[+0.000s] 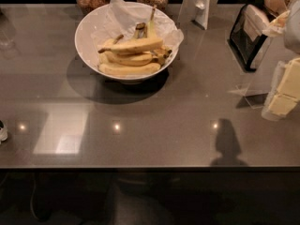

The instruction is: Pick banana from white bowl

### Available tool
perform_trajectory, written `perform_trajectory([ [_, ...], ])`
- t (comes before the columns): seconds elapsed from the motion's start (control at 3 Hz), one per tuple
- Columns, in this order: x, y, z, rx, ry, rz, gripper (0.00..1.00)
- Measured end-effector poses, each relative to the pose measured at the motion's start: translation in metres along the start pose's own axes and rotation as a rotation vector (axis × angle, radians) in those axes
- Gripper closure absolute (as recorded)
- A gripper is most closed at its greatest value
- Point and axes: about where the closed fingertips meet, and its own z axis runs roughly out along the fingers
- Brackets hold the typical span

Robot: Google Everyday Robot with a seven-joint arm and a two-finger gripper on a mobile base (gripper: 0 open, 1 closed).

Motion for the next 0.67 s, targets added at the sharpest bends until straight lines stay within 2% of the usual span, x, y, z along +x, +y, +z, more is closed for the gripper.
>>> perform_trajectory([
  [0.33, -0.003, -0.003, -0.001, 0.014, -0.018, -0.007, 0.00],
  [0.67, -0.021, -0.015, 0.006, 0.028, -0.093, -0.058, 0.00],
])
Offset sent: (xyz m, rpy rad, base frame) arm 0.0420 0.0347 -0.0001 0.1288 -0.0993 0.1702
